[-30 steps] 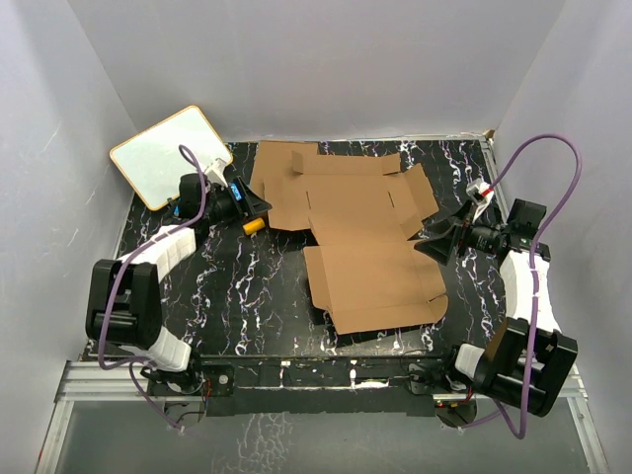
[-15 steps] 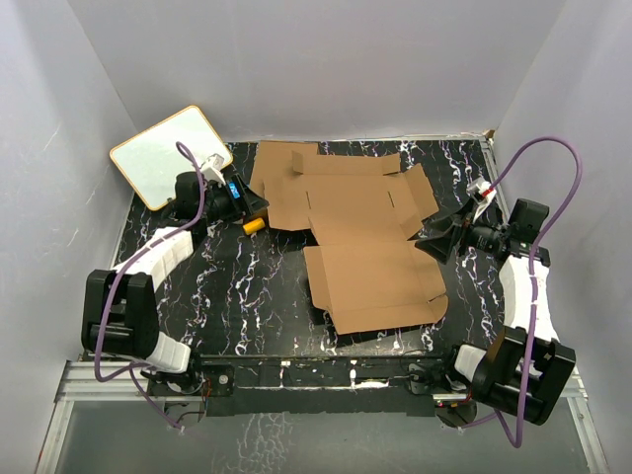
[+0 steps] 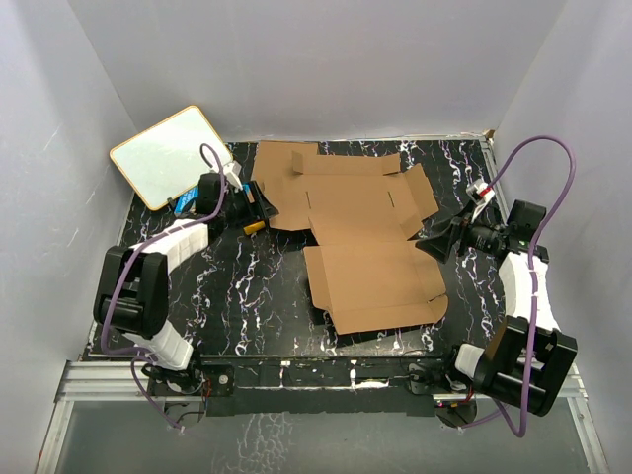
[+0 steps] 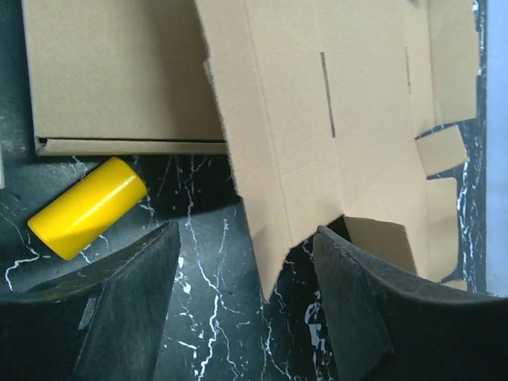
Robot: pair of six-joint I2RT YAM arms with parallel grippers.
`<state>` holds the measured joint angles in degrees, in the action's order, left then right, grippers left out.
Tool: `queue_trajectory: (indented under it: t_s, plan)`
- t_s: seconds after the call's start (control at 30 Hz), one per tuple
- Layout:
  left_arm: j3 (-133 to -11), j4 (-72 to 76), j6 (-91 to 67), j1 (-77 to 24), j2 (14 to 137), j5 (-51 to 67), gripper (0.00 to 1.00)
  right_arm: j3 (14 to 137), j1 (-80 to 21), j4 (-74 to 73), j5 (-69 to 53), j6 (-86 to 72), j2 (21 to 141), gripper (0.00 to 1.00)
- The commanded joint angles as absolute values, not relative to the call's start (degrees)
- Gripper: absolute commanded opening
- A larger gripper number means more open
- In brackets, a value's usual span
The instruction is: Fold the paper box
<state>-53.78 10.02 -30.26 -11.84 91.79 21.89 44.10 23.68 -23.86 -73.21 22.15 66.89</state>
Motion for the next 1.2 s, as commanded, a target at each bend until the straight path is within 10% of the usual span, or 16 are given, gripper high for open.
queue_trajectory:
  t_s: [0.0,0.93,1.17]
  plan:
    - [-55.66,12.6,-31.67,-11.95,93.1,18.37,0.67,45.36,25.3,-24.4,-74.6,26.5,68.06,0.99]
    - [-54.69,17.19,-32.28,-15.5,96.04,12.61,0.51,40.99,24.7,-12.23,-77.32,11.91,59.73,0.98]
    - [-54.02,22.63,-35.97,-15.52,98.19,15.59,0.15,41.3,24.7,-11.42,-78.35,11.12,63.61,0.99]
